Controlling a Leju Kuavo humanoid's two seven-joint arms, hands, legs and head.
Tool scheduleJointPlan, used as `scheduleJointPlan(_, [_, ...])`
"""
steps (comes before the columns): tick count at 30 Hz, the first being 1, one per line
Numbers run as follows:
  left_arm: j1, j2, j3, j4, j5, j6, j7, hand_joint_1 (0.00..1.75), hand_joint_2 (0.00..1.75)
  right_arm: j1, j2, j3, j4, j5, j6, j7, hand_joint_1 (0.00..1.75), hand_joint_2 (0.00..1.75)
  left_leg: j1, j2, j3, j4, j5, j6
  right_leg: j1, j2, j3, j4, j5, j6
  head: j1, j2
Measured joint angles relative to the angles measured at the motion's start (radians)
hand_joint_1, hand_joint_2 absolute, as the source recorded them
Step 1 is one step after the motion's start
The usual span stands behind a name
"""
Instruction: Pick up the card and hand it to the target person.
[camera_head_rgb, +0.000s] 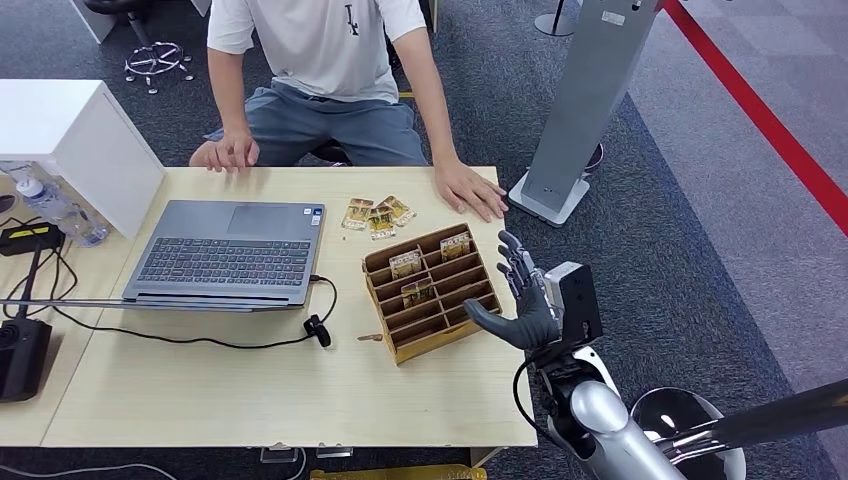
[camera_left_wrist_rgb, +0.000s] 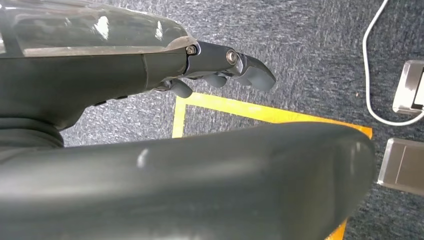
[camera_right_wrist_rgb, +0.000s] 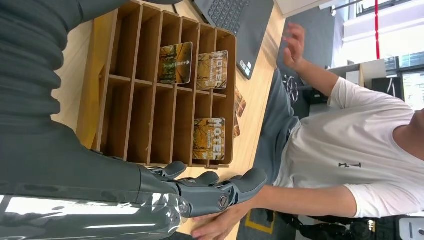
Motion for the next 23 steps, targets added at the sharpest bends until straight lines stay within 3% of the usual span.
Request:
scheduleJointPlan(13, [-0.001,0.005,-0.023,0.0,-0.057,0.025,0.04,0.0,0.0,0.04,-0.065,-0.016,-0.078,-0.02,0.071,0.132,0.0,1.75,0.0,0.0,0.0,0.0,0.0,0.0,0.0,0.0,0.0,0.0,0.0,0.0,0.0,0.0])
scheduleJointPlan(23, [-0.002,0.009,-0.041,0.0,-0.059,0.021,0.04,0.0,0.0,0.054,-0.089,-0.015,-0.099,-0.028,0.097,0.161,0.0,1.75,0.0,0.0,0.0,0.0,0.0,0.0,0.0,0.0,0.0,0.0,0.0,0.0,-0.001,0.0])
